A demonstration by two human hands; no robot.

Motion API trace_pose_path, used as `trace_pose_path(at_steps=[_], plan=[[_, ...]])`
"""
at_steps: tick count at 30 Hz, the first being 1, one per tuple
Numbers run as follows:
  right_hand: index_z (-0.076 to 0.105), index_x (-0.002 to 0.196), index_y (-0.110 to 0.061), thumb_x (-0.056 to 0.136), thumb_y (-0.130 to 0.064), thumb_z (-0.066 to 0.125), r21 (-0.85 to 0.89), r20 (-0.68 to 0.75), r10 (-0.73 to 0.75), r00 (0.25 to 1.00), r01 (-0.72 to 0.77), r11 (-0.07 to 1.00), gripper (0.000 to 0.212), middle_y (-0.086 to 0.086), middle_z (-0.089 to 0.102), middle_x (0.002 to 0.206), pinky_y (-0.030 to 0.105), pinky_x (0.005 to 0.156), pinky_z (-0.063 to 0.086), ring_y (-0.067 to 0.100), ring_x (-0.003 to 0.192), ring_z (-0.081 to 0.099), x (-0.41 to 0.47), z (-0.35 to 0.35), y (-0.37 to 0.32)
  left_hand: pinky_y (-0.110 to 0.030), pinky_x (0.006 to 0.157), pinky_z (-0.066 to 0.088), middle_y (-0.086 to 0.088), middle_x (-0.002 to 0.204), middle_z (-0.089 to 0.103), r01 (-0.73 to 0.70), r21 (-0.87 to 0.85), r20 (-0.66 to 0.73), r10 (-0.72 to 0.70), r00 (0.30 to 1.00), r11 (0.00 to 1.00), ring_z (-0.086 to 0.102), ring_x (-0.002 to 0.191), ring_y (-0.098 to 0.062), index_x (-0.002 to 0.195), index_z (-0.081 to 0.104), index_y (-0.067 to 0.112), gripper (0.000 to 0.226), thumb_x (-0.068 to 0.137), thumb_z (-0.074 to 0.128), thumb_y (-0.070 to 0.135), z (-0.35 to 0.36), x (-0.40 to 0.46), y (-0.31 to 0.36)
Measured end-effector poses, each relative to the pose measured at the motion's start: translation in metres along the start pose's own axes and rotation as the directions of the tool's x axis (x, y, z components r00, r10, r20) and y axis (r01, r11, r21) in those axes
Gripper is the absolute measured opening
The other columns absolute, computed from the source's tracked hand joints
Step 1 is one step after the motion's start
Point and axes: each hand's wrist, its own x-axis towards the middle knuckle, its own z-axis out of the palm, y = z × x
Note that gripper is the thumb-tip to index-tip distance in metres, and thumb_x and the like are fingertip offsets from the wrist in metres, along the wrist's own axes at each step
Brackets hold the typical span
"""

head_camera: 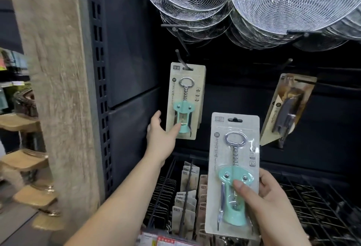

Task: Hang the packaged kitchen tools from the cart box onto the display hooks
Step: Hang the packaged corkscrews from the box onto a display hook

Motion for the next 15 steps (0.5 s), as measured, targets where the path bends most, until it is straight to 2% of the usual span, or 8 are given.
trace_pose_path(at_steps=[1,2,4,6,8,11,13,15], plan=[[0.064,0.111,-0.015,0.023,-0.056,0.096,0.004,0.011,-0.003,1.000,0.003,1.000,0.102,0.009,0.077,0.097,0.043,0.081,0.054,0.028,0.088,0.075,0.000,0.004,-0.002,-0.037,0.116,0.035,-0.003,0.155,0.038,-0.010,0.007,0.001,0.010,1.000,1.000,0.040,0.138,-0.017,0.155,0.030,0.028,0.075,0.092,0.070,0.035,-0.003,-0.009,0.002],[0.063,0.112,-0.015,0.037,-0.049,0.096,0.008,0.024,-0.009,1.000,0.009,1.000,0.088,0.008,0.077,0.098,0.043,0.082,0.054,0.026,0.088,0.075,0.001,0.007,-0.003,-0.033,0.113,0.035,-0.001,0.154,0.039,-0.025,-0.005,0.011,0.025,1.000,1.000,0.040,0.136,-0.014,0.153,0.032,0.028,0.070,0.093,0.068,0.035,-0.006,-0.020,0.003],[0.063,0.113,-0.016,0.059,-0.025,0.083,0.026,0.044,-0.023,0.999,0.022,0.999,0.058,0.007,0.077,0.101,0.043,0.083,0.054,0.024,0.089,0.075,0.001,0.013,-0.007,-0.027,0.108,0.034,0.006,0.151,0.042,-0.055,-0.061,0.060,0.059,0.996,0.997,0.041,0.133,-0.007,0.148,0.038,0.034,0.060,0.094,0.066,0.037,-0.016,-0.049,0.008],[0.063,0.112,-0.018,0.063,-0.020,0.076,0.018,0.060,-0.029,0.998,0.028,0.999,0.051,0.005,0.077,0.103,0.046,0.087,0.055,0.024,0.093,0.075,0.000,0.021,-0.014,-0.025,0.109,0.036,0.016,0.145,0.046,-0.088,-0.122,0.148,0.106,0.983,0.989,0.045,0.129,0.001,0.133,0.043,0.048,0.049,0.090,0.066,0.047,-0.028,-0.082,0.009],[0.063,0.111,-0.020,0.065,-0.020,0.076,-0.001,0.071,-0.060,0.996,0.060,0.998,0.048,0.002,0.077,0.101,0.047,0.087,0.056,0.023,0.093,0.074,-0.004,0.032,-0.023,-0.024,0.105,0.042,0.024,0.137,0.050,-0.093,-0.149,0.277,0.132,0.952,0.984,0.051,0.123,0.007,0.127,0.042,0.053,0.059,0.077,0.074,0.060,-0.040,-0.114,0.011],[0.062,0.107,-0.024,0.064,-0.025,0.075,-0.030,0.106,-0.143,0.984,0.147,0.989,0.046,-0.002,0.077,0.097,0.046,0.082,0.059,0.017,0.089,0.075,-0.010,0.049,-0.036,-0.022,0.089,0.054,0.023,0.130,0.062,-0.113,-0.181,0.399,0.178,0.900,0.977,0.064,0.114,0.000,0.130,0.037,0.063,0.085,0.057,0.079,0.051,-0.048,-0.146,0.011],[0.062,0.106,-0.029,0.064,-0.029,0.076,-0.050,0.132,-0.191,0.973,0.199,0.979,0.044,-0.006,0.076,0.097,0.046,0.079,0.060,0.015,0.089,0.074,-0.013,0.059,-0.042,-0.019,0.085,0.056,0.023,0.123,0.068,-0.152,-0.217,0.402,0.231,0.886,0.964,0.069,0.108,-0.004,0.123,0.038,0.076,0.087,0.057,0.081,0.040,-0.051,-0.154,0.013],[0.062,0.105,-0.035,0.073,-0.023,0.079,-0.082,0.163,-0.233,0.959,0.248,0.965,0.038,-0.010,0.075,0.098,0.038,0.074,0.061,0.011,0.090,0.074,-0.015,0.067,-0.048,-0.018,0.083,0.056,0.022,0.119,0.071,-0.189,-0.246,0.369,0.272,0.889,0.951,0.071,0.107,-0.006,0.119,0.038,0.081,0.091,0.058,0.082,0.031,-0.056,-0.152,0.016]])
